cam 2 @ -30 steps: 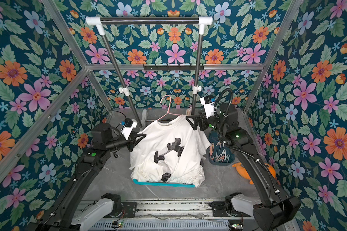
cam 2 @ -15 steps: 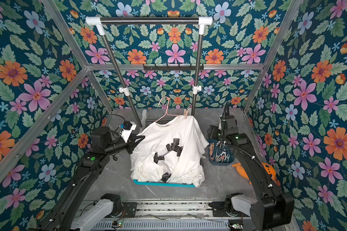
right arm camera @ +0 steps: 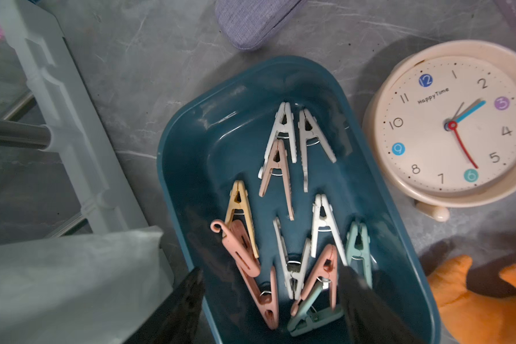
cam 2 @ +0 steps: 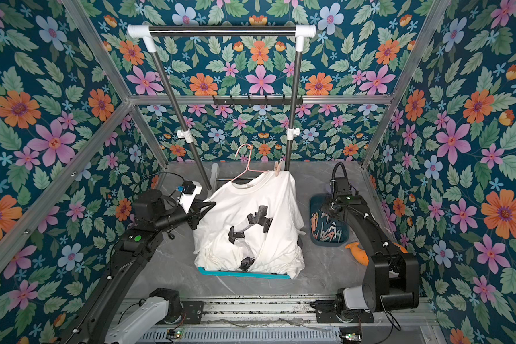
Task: Use clothespins to secure the t-shirt on both sides of the hanger
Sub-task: Pick up the clothespin from the storage box.
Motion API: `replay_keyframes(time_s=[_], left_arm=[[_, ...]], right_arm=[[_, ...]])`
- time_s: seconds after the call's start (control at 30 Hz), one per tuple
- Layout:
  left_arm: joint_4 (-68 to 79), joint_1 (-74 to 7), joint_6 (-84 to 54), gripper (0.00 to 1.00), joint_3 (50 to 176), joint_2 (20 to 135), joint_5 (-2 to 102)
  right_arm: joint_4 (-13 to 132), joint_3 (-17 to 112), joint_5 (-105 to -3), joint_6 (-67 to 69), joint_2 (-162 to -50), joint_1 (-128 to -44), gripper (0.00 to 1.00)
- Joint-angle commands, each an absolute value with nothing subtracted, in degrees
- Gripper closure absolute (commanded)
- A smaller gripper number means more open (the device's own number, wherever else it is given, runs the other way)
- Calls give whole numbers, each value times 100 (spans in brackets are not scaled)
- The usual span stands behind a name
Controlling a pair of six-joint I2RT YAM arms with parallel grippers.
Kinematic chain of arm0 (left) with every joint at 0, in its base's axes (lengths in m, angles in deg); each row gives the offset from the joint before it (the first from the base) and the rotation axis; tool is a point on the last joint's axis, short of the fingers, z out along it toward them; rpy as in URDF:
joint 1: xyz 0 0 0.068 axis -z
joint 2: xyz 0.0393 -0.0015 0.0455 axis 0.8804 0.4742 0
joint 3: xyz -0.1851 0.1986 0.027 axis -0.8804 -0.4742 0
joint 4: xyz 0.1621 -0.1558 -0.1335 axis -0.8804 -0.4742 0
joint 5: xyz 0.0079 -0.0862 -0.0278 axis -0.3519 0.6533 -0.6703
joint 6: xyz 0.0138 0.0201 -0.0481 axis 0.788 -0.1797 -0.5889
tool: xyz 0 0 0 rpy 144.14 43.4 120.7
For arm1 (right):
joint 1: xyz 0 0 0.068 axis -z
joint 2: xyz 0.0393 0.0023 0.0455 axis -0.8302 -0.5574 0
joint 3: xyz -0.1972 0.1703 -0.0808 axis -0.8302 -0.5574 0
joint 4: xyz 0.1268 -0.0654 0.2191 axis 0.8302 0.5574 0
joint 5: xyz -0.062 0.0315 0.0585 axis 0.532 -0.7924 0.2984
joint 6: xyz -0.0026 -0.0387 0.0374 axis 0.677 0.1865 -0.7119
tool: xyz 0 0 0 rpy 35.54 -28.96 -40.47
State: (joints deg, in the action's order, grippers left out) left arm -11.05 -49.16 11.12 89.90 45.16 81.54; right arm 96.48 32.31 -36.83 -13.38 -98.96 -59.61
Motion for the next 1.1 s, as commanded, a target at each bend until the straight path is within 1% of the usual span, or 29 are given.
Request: replay_keyframes(time_s=[0.0, 0.13, 0.5, 0.87, 1.07], left_arm=[[-644, -4912, 1023, 100, 9006, 4501, 8222], [-669, -4912, 1019, 100, 9033, 4469, 8246], [-623, -4912, 983, 100, 9002, 4476, 8319], [-633, -4912, 993, 100, 9042, 4498, 8323], [-623, -4911, 991, 100, 9051, 4511, 8293]], right_arm=[[9709, 3267, -3372, -1525, -10110, -5915, 27], [9780, 3140, -3181, -1530, -10278, -5911, 28], [9839, 2975, -3113, -1574, -10766, -5824, 30], [9767, 2735, -3302, -1598, -11048, -5808, 30], [9723, 2791, -3435, -1653, -11141, -5811, 32]])
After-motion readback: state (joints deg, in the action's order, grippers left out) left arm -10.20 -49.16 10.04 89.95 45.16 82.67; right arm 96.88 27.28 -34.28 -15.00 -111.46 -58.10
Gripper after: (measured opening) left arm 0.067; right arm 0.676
